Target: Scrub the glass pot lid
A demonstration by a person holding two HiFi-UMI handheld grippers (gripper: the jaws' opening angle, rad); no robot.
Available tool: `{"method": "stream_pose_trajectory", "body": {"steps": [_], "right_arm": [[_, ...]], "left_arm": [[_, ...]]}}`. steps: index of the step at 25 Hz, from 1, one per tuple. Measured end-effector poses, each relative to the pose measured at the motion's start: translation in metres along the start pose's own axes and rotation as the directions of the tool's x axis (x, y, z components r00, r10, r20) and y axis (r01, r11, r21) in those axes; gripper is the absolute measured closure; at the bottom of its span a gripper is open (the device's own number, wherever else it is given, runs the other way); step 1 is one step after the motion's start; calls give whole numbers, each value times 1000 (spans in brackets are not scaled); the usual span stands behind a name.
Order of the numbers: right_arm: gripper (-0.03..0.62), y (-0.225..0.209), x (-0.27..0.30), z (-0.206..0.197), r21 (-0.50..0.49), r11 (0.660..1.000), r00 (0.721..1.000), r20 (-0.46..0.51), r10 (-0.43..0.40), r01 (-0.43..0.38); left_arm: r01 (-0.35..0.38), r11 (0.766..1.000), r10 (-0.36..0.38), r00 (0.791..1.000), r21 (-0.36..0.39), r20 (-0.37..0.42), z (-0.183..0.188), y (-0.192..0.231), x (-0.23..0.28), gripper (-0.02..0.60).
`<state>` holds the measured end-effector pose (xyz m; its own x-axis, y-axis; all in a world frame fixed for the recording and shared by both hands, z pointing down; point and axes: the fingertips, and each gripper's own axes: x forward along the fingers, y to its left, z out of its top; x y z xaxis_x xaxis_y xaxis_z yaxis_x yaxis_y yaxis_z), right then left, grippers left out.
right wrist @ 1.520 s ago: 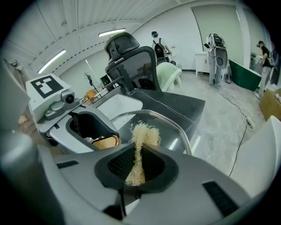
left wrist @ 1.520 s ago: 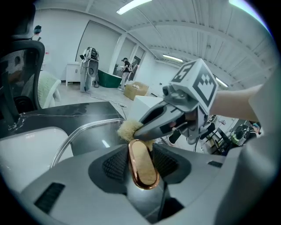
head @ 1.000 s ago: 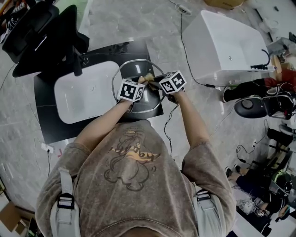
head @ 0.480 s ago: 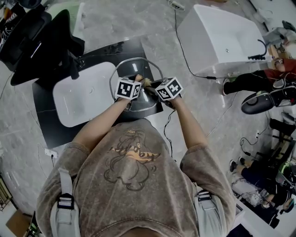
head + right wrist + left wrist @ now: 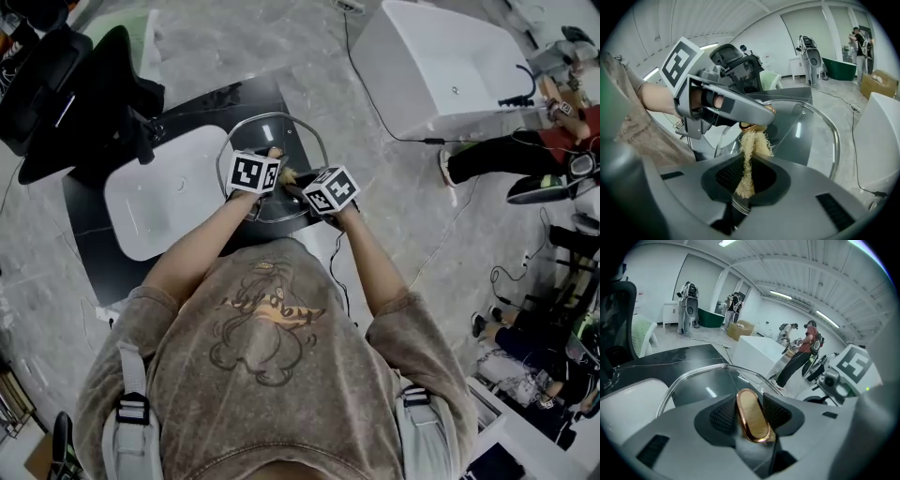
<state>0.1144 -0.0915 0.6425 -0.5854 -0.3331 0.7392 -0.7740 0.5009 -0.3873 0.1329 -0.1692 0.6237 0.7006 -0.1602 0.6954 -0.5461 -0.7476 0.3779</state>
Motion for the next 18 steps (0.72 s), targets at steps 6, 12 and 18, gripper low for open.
{"method": "stream_pose_trajectory", "body": {"steps": [6, 12, 18], "right_arm": [[553, 20, 10, -1, 5, 1000, 999, 34, -14, 14], [553, 43, 25, 2, 15, 1000, 999, 51, -7, 7], [553, 56, 37, 8, 16, 1000, 997, 74, 4, -5]], "left_arm": [[5, 1000, -5, 1000, -1, -11, 0, 1, -1, 389], [2, 1000, -2, 1000, -3, -15, 0, 1, 0, 388], [1, 1000, -1, 1000, -9, -18, -1, 2, 0, 390]]}}
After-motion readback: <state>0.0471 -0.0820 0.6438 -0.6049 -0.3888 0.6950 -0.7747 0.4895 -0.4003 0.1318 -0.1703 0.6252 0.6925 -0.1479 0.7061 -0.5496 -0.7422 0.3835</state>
